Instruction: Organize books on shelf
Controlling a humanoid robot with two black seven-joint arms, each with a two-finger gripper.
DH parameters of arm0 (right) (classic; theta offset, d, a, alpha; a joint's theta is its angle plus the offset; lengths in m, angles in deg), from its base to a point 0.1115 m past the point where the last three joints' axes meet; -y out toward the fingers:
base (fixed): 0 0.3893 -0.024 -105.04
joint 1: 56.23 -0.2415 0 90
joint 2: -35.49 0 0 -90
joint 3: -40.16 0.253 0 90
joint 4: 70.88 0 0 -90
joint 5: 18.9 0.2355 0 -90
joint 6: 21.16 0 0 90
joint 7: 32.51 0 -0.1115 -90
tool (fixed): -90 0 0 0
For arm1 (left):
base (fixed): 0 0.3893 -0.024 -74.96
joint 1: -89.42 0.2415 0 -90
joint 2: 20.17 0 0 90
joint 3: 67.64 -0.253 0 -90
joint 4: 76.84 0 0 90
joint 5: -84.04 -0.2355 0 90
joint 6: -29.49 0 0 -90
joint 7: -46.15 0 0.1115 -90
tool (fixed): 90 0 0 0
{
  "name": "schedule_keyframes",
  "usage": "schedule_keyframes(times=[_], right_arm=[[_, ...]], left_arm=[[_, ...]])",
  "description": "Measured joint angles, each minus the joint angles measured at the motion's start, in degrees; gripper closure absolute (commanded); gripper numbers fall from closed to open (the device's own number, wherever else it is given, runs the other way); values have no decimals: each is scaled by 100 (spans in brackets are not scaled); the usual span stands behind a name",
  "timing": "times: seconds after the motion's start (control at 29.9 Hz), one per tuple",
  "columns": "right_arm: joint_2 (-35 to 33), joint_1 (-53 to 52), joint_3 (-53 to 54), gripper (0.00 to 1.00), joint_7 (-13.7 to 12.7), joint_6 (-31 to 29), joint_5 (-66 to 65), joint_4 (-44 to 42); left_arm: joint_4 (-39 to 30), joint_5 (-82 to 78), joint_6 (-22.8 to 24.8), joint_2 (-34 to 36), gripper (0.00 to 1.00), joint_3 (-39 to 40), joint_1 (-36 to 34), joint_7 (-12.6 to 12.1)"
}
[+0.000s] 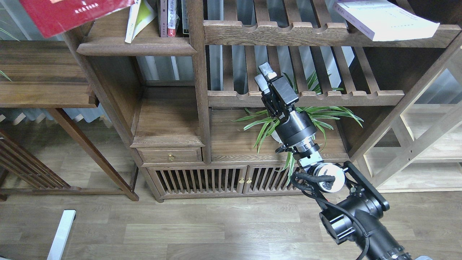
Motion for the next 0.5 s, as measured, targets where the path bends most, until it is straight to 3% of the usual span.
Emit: schedule_keyframes(times=[0.23, 0.5], right_arm=[[0, 0, -28, 30, 0, 383, -92, -19], [0, -18, -29, 30, 0, 416, -95, -91]], left_arm=[[51, -652, 0, -46, 100, 162, 21, -1], [52, -1607, 0, -260, 100, 156, -21, 100]])
